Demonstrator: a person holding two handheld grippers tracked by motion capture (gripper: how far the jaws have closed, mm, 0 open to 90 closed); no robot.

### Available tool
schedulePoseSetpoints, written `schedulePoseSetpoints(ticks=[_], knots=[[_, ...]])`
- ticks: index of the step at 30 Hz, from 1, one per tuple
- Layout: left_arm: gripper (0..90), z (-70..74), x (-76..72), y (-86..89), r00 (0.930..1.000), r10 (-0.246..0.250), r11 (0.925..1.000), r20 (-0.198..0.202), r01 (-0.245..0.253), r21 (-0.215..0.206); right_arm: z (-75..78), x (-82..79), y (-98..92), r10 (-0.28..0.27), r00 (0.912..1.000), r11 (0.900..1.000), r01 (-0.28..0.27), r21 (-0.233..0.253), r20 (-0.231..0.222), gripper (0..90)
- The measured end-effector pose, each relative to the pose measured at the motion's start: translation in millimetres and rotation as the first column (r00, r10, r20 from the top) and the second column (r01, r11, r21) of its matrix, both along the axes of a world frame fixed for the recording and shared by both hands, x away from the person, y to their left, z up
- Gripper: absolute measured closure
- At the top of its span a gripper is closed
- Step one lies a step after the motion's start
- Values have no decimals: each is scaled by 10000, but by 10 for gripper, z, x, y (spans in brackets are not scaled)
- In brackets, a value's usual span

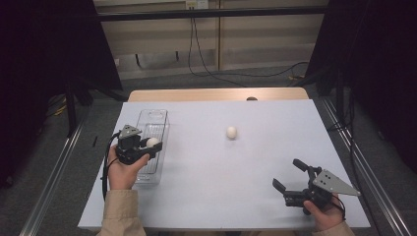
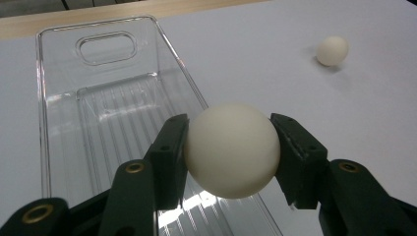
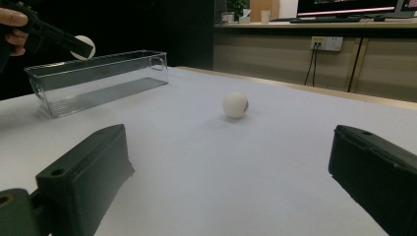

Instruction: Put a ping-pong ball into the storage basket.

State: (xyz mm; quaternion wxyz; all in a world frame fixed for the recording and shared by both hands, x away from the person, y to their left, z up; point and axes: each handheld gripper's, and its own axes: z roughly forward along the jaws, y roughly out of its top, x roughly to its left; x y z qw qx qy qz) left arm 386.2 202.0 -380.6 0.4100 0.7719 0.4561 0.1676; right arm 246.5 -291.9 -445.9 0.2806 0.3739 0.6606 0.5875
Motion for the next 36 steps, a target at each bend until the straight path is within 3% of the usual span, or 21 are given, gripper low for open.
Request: schedulePoseSetpoints(ticks=[36], knots=[[511,-107,78,75,9984,556,9964,-25,-553,636,1,0,-2,-3,10000,10000,3,7,-11,14]])
